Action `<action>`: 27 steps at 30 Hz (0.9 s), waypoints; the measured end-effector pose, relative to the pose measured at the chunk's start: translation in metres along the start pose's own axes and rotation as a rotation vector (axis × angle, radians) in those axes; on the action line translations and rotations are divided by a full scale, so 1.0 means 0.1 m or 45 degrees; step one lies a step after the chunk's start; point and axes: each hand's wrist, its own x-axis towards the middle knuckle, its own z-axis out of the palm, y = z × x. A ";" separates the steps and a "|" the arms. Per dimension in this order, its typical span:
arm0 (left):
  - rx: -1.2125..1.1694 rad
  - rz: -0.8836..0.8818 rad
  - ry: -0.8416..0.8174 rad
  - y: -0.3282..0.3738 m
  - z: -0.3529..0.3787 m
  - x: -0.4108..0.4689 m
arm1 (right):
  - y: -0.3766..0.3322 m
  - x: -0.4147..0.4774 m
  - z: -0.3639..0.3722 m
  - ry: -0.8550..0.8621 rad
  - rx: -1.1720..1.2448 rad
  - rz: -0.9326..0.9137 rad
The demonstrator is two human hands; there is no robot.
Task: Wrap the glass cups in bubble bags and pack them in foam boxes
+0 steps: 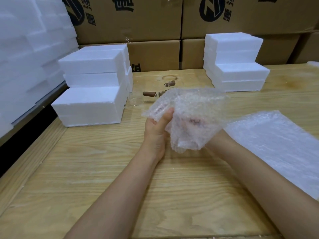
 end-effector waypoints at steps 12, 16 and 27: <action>-0.248 -0.154 0.143 0.10 -0.11 0.08 | -0.10 0.00 -0.45 0.164 -0.187 -0.465; -0.194 -0.194 0.145 0.07 -0.14 0.10 | -0.15 0.03 -0.55 0.309 0.290 -0.493; -0.211 -0.186 0.168 0.07 -0.17 0.11 | -0.21 0.05 -0.39 0.208 0.419 -0.453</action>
